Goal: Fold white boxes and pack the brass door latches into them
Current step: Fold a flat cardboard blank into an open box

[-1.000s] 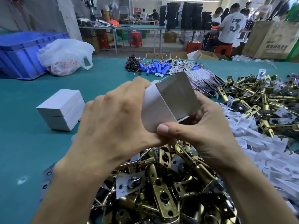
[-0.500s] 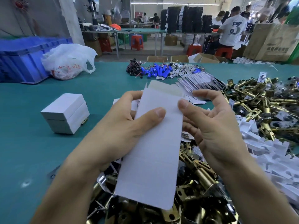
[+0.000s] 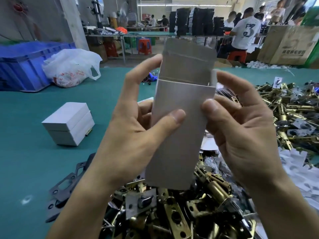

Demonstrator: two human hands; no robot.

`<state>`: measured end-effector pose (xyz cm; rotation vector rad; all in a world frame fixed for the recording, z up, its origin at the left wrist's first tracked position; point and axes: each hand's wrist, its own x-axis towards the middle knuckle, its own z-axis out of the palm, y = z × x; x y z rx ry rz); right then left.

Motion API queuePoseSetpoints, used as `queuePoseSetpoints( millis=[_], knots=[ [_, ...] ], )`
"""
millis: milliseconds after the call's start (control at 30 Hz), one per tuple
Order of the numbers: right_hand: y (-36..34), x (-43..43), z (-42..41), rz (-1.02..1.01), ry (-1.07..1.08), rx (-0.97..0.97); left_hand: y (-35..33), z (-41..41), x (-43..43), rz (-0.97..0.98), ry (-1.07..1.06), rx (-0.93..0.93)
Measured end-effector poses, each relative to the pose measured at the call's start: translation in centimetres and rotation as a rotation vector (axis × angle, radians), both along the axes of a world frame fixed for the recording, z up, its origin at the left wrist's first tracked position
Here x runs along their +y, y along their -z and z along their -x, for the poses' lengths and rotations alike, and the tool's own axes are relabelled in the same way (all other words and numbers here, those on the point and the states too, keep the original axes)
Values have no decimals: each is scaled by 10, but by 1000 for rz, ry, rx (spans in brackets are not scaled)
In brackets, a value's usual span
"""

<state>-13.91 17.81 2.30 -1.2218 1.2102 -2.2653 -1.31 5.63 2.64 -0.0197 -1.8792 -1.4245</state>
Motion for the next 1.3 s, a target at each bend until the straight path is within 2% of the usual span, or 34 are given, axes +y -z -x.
queuePoseSetpoints(
  millis=[100, 233, 367, 500, 633, 767, 867, 1000, 1300],
  knots=[
    [-4, 3, -1, 65, -8, 39, -3, 3, 2, 91, -5, 139],
    [-5, 1, -3, 178, -24, 111, -12, 5, -2, 308, -138, 281],
    [4, -7, -3, 140, -25, 86, -8, 0, -12, 469, -257, 150],
    [16, -17, -1, 42, -26, 26, -1, 0, -18, 391, -234, 34],
    [24, -20, 5, -10, -3, 32, 10, 2, -28, 500, -251, -59],
    [31, -19, 13, 36, 29, 84, 13, 2, -38, 618, -329, -16],
    [34, -17, 20, 9, 57, 194, 17, 5, -40, 604, -313, 41],
    [40, -17, 26, -76, 107, 299, 21, 7, -44, 575, -313, 23],
    [40, -13, 29, -132, 162, 434, 18, 6, -40, 628, -337, 5]
  ],
)
